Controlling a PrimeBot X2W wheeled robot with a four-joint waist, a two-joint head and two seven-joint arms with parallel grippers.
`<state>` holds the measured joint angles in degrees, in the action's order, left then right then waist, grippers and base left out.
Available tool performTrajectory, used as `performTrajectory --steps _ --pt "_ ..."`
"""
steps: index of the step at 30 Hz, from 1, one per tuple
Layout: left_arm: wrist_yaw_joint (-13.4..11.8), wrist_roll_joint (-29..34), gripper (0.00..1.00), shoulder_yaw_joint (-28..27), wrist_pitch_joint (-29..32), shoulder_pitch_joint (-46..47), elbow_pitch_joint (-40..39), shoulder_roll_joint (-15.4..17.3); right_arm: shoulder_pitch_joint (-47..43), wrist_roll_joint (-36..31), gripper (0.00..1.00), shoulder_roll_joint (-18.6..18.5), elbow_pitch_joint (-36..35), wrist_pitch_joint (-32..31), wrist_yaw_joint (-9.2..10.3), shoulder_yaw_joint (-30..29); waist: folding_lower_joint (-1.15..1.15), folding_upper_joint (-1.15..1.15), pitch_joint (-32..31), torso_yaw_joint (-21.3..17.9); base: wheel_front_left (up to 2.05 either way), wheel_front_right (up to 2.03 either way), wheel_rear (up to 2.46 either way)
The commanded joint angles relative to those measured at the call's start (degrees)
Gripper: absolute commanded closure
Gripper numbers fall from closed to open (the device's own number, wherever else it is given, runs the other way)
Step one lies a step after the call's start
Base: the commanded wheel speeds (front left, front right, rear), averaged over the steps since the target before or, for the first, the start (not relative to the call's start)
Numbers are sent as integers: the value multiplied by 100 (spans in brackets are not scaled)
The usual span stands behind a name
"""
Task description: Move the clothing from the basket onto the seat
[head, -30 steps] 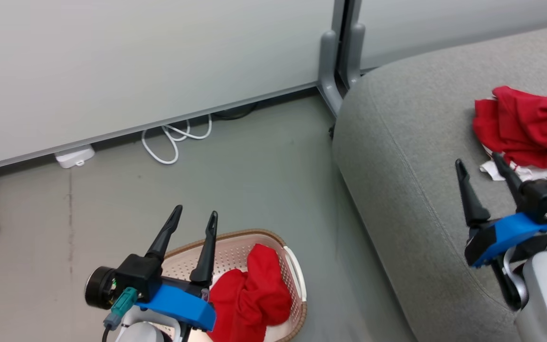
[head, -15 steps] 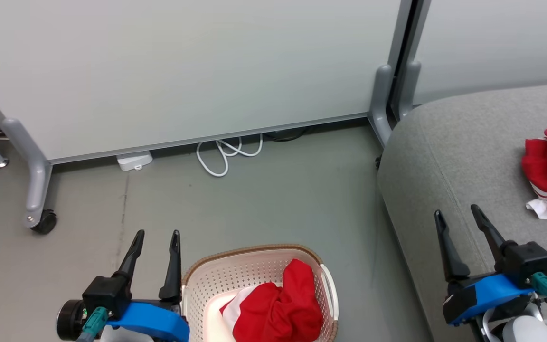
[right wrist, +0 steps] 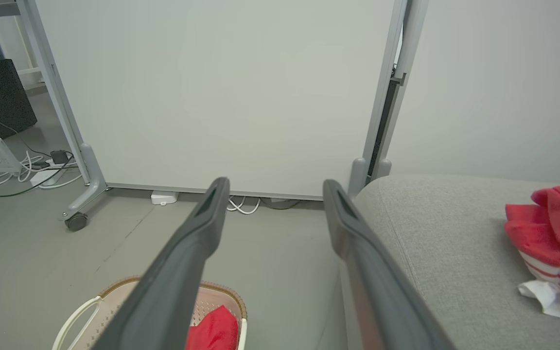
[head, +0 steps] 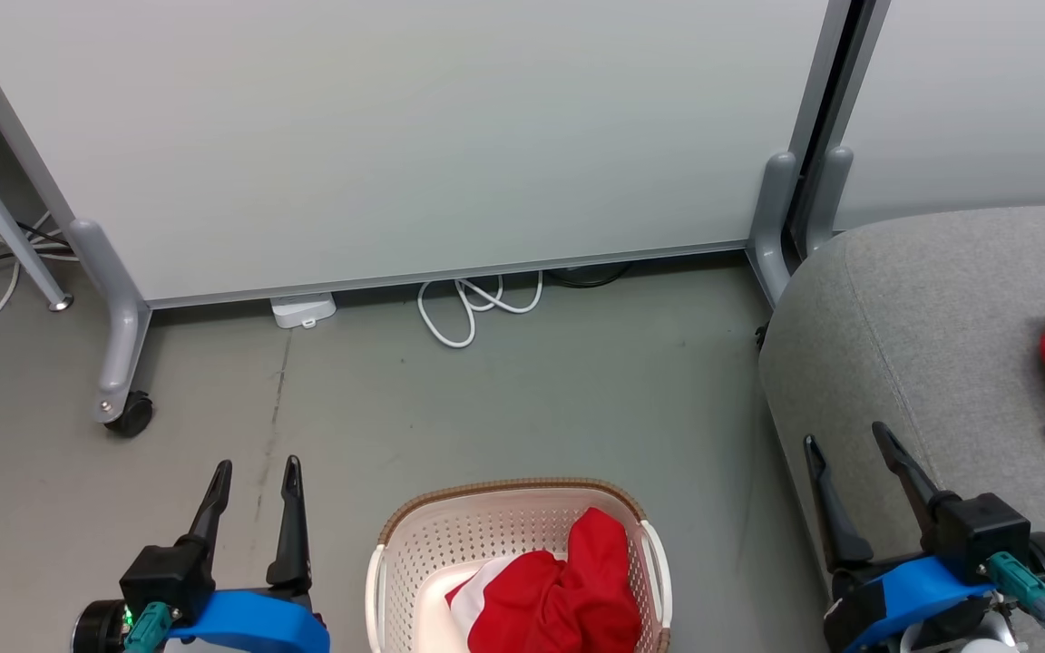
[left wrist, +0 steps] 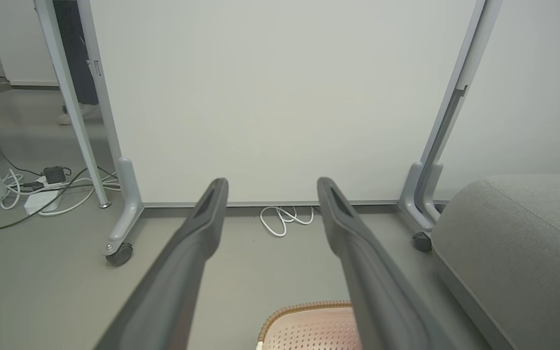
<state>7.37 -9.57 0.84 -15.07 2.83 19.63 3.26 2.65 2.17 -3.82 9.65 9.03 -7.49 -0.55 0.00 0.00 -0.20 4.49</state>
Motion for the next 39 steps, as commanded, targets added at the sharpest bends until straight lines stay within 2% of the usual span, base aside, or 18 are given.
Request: performTrajectory --steps 1,26,39 --pt "-6 24 0 -22 -16 -43 12 -7 -101 16 0 21 -30 -9 -1 10 0 0 -9 3 0 0 0" --pt "11 56 0 -31 -16 -64 42 -34 -78 26 0 87 -69 -91 -1 112 0 0 48 -127 0 0 0" --pt "12 12 0 102 -16 186 44 -36 165 57 0 96 -225 -70 -1 283 0 0 656 -354 0 0 0"
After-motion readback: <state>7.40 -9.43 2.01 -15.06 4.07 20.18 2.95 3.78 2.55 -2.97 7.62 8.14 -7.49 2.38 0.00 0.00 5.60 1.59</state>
